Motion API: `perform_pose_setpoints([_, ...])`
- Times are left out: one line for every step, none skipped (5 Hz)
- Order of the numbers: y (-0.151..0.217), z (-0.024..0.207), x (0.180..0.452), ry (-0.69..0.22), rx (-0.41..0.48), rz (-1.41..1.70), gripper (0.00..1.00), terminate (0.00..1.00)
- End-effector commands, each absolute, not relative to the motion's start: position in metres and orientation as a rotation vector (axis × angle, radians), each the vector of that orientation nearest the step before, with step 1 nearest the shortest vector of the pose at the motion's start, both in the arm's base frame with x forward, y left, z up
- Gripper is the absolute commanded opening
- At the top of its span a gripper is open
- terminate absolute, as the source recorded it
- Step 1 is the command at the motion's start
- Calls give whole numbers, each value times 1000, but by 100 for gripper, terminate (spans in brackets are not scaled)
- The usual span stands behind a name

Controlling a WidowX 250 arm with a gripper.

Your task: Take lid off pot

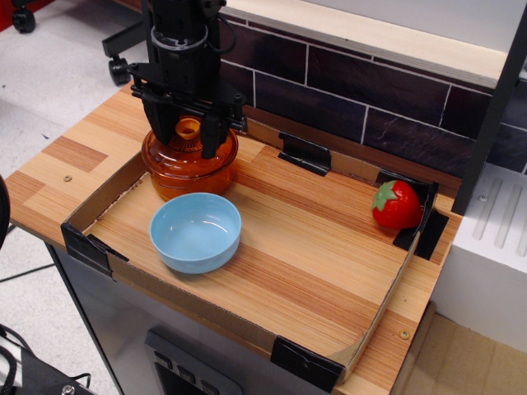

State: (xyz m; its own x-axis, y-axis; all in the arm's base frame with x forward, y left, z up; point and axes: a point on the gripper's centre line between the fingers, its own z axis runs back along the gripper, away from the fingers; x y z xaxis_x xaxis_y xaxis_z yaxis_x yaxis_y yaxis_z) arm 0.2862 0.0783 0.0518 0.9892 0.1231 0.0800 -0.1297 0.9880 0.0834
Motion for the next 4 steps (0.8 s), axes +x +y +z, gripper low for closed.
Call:
perform_pose_setpoints([79,54,288,-91,98,161,0,0])
perform_pose_setpoints([81,63,292,-112,109,175,0,0])
perform_pose_setpoints([83,80,298,-131,122,188,0,0])
perform_pose_setpoints([81,96,296,-171,125,207,0,0])
